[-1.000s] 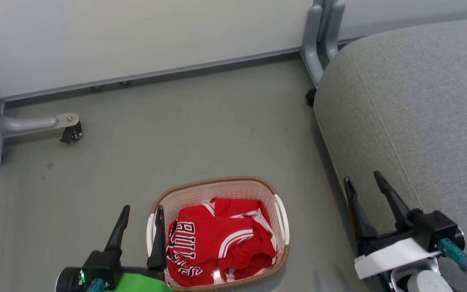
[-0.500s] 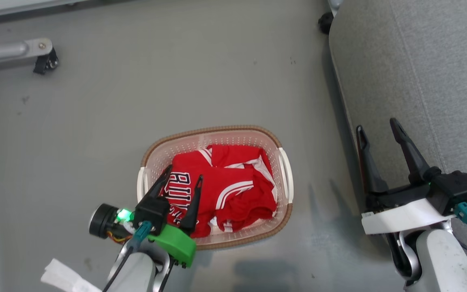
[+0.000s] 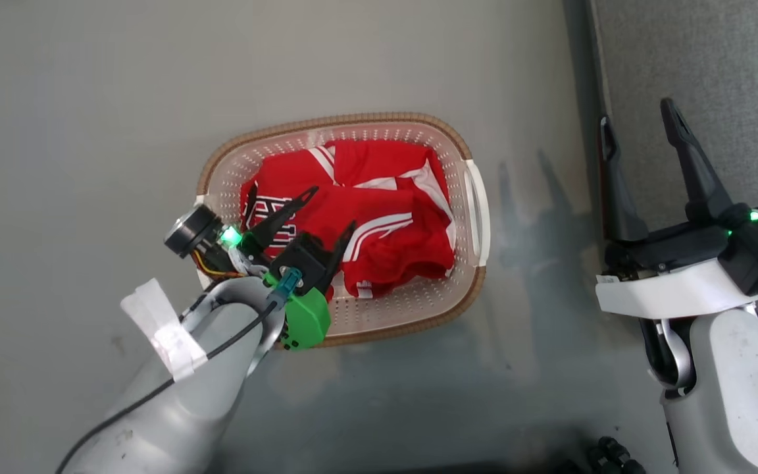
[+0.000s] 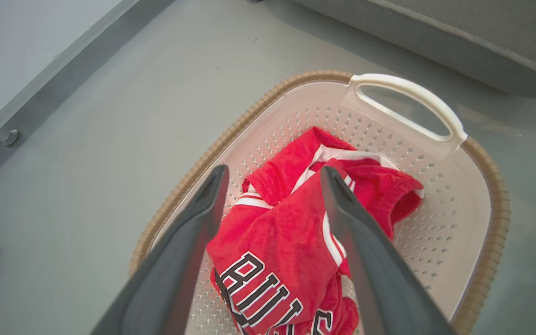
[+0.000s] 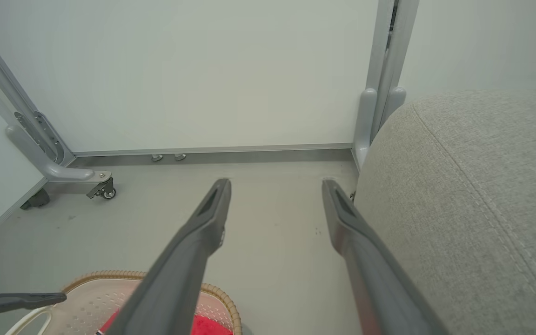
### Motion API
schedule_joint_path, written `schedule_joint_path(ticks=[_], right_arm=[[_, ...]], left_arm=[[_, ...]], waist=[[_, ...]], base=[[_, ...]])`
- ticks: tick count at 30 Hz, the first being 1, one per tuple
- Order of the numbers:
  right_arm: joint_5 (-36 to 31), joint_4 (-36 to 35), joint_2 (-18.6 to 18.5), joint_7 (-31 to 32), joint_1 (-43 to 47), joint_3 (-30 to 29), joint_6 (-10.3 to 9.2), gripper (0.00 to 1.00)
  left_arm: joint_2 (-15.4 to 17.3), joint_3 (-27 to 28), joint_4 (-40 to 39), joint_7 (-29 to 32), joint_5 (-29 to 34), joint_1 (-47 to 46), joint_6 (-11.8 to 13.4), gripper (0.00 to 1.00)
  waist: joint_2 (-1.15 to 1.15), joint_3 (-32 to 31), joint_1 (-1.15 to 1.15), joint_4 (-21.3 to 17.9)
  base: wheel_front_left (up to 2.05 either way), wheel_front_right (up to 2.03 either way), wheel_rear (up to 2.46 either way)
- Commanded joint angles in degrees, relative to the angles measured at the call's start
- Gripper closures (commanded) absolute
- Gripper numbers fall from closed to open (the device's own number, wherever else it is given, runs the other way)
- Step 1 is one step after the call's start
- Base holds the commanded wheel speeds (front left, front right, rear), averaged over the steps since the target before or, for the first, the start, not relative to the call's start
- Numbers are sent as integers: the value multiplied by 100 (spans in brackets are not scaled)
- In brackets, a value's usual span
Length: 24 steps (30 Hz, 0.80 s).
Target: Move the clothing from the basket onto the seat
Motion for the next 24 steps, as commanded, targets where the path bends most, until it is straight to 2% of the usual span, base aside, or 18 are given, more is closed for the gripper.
schedule_joint_path(ticks=[1, 5, 13, 24], right_arm=[[-28, -55, -22, -30, -130, 4, 0, 0], [-30, -166, -22, -30, -234, -8, 0, 0], [6, -388, -20, -29, -393, 31, 0, 0], [228, -533, -21, -30, -515, 134, 0, 0]], left_arm=[[102, -148, 109, -5, 24, -301, -9, 0], [247, -731, 566, -4, 137, -870, -10, 0], [297, -2002, 1752, -4, 285, -1945, -11, 0], [169, -3262, 2920, 39, -123, -2834, -10, 0]], waist=[[61, 654, -1, -161], [61, 902, -1, -263], [61, 1393, -1, -411], [61, 1911, -1, -636]], base=[[0, 0, 0], [0, 0, 0], [0, 0, 0], [0, 0, 0]])
